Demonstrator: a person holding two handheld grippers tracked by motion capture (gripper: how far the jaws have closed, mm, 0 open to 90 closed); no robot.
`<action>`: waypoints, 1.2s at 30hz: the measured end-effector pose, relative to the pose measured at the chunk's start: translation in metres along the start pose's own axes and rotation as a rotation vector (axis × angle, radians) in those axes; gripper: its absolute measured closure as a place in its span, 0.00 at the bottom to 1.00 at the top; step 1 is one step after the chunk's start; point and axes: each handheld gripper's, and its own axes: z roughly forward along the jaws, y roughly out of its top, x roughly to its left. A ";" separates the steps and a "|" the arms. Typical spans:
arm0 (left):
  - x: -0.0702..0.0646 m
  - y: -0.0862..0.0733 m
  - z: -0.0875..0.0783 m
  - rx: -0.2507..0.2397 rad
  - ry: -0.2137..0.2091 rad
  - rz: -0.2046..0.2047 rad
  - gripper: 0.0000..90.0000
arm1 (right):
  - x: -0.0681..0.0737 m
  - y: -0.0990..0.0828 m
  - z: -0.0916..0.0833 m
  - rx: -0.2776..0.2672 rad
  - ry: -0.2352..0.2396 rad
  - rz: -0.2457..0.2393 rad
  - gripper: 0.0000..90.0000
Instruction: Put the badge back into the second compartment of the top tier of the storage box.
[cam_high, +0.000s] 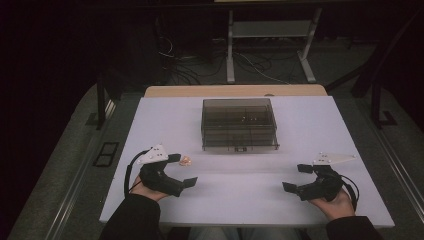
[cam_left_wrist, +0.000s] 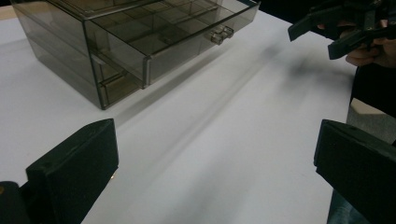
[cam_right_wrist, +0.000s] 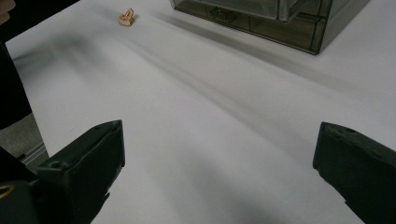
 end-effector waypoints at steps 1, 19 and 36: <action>0.001 0.001 0.000 0.003 0.000 0.001 0.00 | 0.000 0.000 0.000 0.001 0.000 -0.001 0.02; 0.014 0.018 0.000 0.027 0.006 -0.003 0.00 | 0.000 0.000 0.001 0.008 0.004 0.000 0.02; 0.035 0.023 0.015 0.046 0.017 -0.029 0.00 | 0.000 -0.001 0.002 0.018 0.004 0.001 0.02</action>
